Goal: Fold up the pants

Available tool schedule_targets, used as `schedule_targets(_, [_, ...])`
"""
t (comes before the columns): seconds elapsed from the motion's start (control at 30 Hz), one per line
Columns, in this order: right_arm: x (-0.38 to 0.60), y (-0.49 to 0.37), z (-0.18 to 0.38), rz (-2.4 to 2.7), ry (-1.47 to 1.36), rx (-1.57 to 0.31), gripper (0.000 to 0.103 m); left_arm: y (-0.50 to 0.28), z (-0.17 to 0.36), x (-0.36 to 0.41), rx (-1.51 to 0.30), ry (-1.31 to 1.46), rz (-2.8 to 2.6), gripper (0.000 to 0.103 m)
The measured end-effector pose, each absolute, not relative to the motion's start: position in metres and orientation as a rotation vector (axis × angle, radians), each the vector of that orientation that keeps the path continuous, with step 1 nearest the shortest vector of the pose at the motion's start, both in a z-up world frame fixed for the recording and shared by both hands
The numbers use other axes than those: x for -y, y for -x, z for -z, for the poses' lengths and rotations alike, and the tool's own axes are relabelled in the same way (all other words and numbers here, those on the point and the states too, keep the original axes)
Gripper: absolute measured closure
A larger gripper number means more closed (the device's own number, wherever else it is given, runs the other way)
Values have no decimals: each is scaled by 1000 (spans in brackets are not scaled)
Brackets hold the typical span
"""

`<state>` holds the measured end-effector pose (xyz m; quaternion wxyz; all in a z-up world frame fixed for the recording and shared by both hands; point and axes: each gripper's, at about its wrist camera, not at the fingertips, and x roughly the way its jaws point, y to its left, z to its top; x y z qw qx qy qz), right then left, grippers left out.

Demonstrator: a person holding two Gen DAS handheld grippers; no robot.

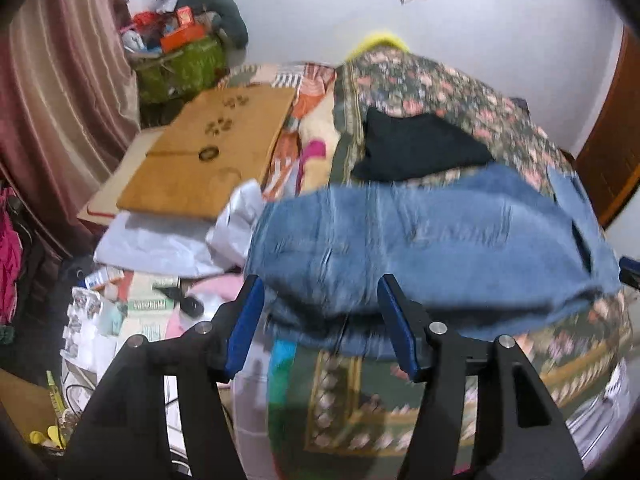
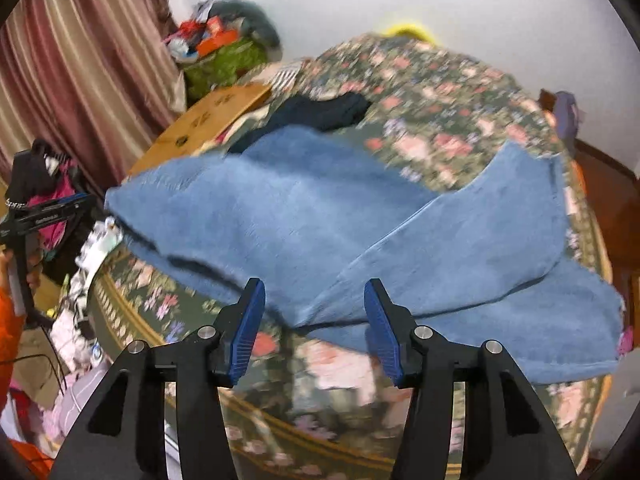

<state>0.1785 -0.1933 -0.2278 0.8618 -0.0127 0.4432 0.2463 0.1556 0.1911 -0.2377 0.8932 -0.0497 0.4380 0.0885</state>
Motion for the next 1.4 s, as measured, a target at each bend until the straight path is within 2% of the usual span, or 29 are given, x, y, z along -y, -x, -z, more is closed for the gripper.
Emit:
schedule_targets(0.2, [236, -209, 216, -384, -14, -909, 53, -204, 224, -159, -902, 107, -170, 35])
schedule_targets(0.53, [297, -297, 229, -233, -40, -936, 53, -293, 238, -90, -973, 99, -67, 33])
schedule_targets(0.9, [316, -427, 288, -207, -96, -1016, 53, -366, 278, -58, -1044, -38, -85, 29])
schedule_targets(1.07, [319, -474, 318, -147, -100, -1064, 53, -369, 294, -65, -1093, 45, -53, 29])
schedule_targets(1.23, [309, -504, 333, -139, -41, -1087, 50, -366, 300, -58, -1097, 14, -59, 29])
schedule_targets(1.33, [307, -506, 337, -109, -30, -1075, 59, -365, 300, -54, -1096, 5, -54, 29])
schedule_targets(1.37, [307, -504, 339, -94, -9, -1069, 68, -364, 299, -53, -1096, 8, -53, 29])
schedule_targets(1.4, [307, -502, 339, -89, 20, -1061, 80, -364, 298, -52, -1094, 10, -51, 29])
